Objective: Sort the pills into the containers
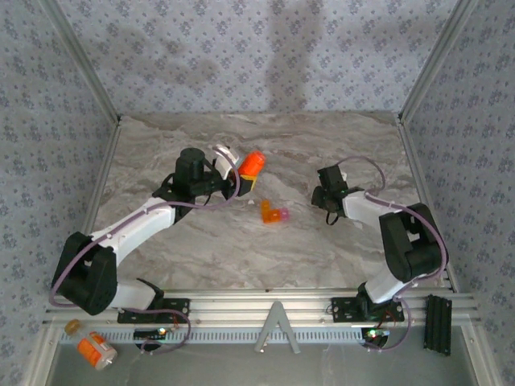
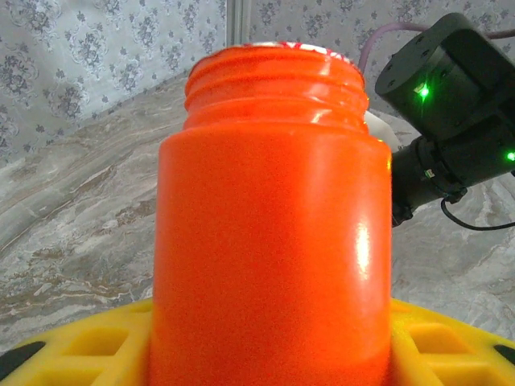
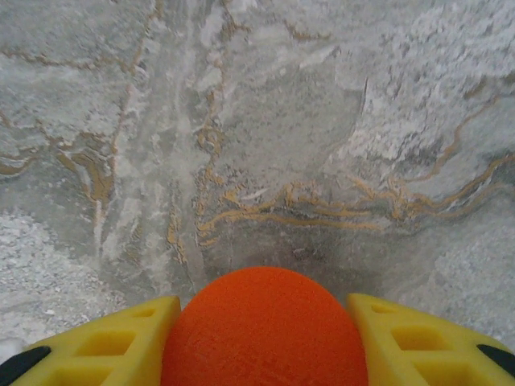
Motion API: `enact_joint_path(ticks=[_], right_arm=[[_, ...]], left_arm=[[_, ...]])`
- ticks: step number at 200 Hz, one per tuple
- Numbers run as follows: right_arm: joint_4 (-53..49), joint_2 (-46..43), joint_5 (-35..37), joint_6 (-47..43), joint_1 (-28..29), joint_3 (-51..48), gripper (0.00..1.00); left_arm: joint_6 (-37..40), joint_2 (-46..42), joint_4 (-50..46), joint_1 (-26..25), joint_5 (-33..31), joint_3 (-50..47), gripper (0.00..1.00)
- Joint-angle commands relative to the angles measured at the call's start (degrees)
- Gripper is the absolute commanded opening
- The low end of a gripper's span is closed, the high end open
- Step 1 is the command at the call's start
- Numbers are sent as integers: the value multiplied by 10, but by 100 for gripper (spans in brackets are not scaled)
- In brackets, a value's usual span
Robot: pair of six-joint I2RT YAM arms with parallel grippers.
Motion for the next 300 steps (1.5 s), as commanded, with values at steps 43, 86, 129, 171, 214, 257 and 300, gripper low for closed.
enact_joint_path(ticks=[43,86,129,171,214,257,300], right_arm=[[-4,14,1,35,3,-10,61],[-31,-42,-23,28,1,-6,76],[-67,-116,-75,16,0,7,76],[-82,-113,-172,19,8,30,74],[-75,-61,-208,13,35,43,61],[-65,-10,-216,8,52,44,41],[-49,22,-219,12,60,42,32]], left_arm=[[-12,-35,9,3,0,-2,0],[-13,-43,-7,2,-3,1,0],[-14,-56,-29,1,-16,-1,0],[-21,-74,-63,-1,-31,-11,0],[-25,-100,-91,-8,-44,-39,0],[-29,-111,-114,-21,-72,-67,0],[-56,-99,-112,-28,-84,-75,0]])
